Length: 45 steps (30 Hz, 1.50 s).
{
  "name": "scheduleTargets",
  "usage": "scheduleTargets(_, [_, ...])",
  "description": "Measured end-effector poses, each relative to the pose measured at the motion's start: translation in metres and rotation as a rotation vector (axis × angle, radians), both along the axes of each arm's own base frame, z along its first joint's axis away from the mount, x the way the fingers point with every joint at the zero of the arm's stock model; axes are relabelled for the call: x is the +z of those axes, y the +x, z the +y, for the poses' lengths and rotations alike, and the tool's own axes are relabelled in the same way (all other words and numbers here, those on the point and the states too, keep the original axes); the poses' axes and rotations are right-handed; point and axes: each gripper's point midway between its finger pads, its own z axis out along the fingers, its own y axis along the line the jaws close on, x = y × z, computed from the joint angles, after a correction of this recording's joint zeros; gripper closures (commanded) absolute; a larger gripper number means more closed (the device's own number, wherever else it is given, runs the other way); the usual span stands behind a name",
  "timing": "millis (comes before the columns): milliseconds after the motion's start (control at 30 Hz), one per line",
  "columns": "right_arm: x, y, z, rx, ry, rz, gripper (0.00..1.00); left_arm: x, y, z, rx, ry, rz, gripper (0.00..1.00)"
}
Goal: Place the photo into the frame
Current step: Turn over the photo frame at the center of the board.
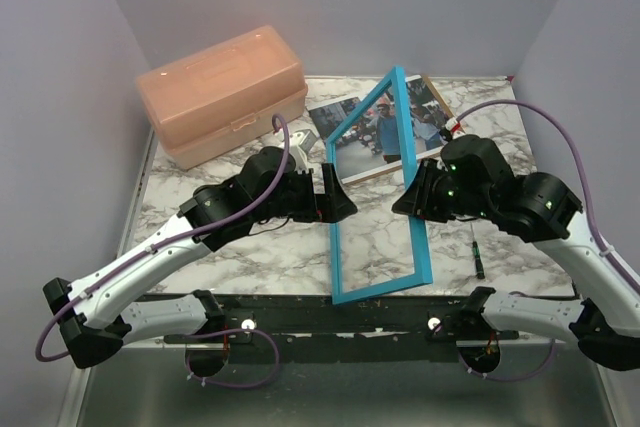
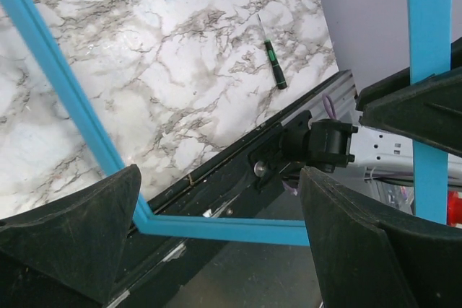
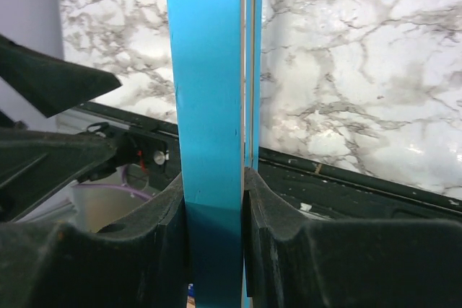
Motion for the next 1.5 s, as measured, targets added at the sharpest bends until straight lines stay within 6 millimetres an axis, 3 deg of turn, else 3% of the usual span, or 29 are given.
scheduleTargets(433, [-0.001, 0.015, -0.009, -0.030, -0.202, 0.052, 0.99, 0.003, 0.004, 0.016, 0.041, 0.073, -0.029, 0.07])
scheduleTargets(867, [0.022, 0.038, -0.013, -0.061, -0.291, -0.019, 0.99, 0.001, 0.004, 0.019, 0.049, 0.079, -0.023, 0.07])
scheduleTargets(1067, [0.018, 0.048, -0.019, -0.074, -0.359, -0.050, 0.99, -0.002, -0.002, 0.026, 0.057, 0.067, -0.016, 0.07])
scheduleTargets(1267, [-0.003, 0.052, -0.018, -0.055, -0.403, -0.048, 0.99, -0.002, -0.002, 0.025, 0.059, 0.063, -0.013, 0.07])
scheduleTargets(1500, [-0.003, 0.057, -0.012, -0.034, -0.358, -0.103, 0.90, 0.003, 0.001, 0.014, 0.037, 0.018, -0.007, 0.07])
